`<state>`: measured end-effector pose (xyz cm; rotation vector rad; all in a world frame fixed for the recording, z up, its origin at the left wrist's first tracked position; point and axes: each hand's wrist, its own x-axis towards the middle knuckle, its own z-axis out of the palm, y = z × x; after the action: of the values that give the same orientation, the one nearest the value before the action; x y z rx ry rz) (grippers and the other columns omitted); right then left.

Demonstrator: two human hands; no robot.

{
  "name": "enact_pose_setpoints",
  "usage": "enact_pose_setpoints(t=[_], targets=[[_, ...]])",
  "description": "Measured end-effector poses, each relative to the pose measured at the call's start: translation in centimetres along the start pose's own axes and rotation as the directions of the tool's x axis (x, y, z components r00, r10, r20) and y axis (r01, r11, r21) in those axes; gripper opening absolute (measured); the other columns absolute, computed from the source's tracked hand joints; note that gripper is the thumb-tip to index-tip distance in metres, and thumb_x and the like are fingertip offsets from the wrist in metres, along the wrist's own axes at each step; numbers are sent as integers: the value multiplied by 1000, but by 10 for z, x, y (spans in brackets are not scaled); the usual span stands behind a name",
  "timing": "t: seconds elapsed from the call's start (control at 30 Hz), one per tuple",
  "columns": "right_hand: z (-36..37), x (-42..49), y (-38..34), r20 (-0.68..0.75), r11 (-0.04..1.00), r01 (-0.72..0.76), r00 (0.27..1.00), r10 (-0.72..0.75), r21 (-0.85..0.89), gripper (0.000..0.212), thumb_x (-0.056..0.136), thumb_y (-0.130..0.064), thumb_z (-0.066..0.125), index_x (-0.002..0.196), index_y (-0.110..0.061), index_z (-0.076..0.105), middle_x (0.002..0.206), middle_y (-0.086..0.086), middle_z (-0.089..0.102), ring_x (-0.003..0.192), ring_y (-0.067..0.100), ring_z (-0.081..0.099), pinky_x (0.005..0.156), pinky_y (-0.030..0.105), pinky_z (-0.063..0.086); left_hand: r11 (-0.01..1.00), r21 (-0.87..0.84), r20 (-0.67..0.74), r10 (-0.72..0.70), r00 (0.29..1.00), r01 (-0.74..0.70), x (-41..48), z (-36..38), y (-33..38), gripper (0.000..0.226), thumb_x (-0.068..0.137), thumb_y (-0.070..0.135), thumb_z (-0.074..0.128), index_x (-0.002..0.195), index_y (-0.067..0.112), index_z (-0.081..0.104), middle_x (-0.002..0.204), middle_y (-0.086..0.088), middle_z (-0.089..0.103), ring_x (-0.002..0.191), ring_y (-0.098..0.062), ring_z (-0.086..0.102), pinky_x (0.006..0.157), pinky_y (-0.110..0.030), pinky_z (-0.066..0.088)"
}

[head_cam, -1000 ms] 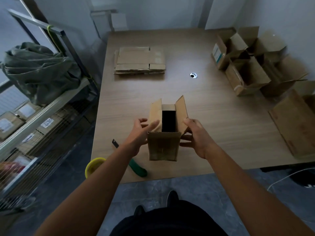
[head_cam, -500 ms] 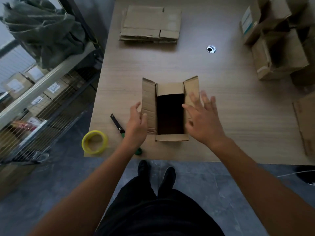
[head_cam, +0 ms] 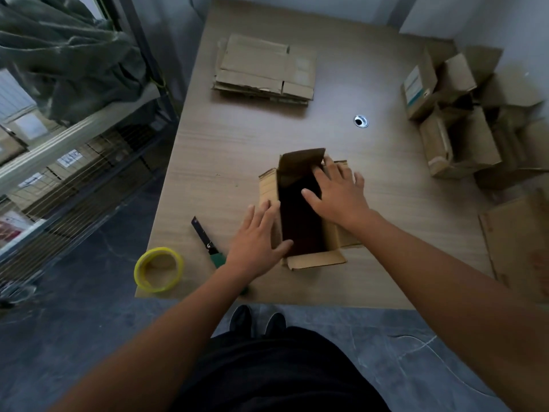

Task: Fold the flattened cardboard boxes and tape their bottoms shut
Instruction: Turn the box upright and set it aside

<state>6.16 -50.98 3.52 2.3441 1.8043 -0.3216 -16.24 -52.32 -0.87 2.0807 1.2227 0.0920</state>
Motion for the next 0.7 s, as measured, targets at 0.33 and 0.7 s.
enact_pose_setpoints(t=[0.33,0.7], targets=[[7,11,-6,10,977,-177,984,177,117,67,96,-66,39,153,-41,15,154,5,29,136,39,31,104,57,34,994,-93,101,64,993,-55,11,-14,-6,96,91,47,69,161,34,5,169,15,3,155,-16,11,123,-49,24],[-9,-18,30,-115,942,-64,988,107,330,66,101,-52,46,160,-33,23,166,6,20,153,32,14,120,53,23,436,-820,261,-292,920,371,28,-4,23,38,94,28,71,129,18,60,113,-5,73,103,-22,71,88,-42,60]])
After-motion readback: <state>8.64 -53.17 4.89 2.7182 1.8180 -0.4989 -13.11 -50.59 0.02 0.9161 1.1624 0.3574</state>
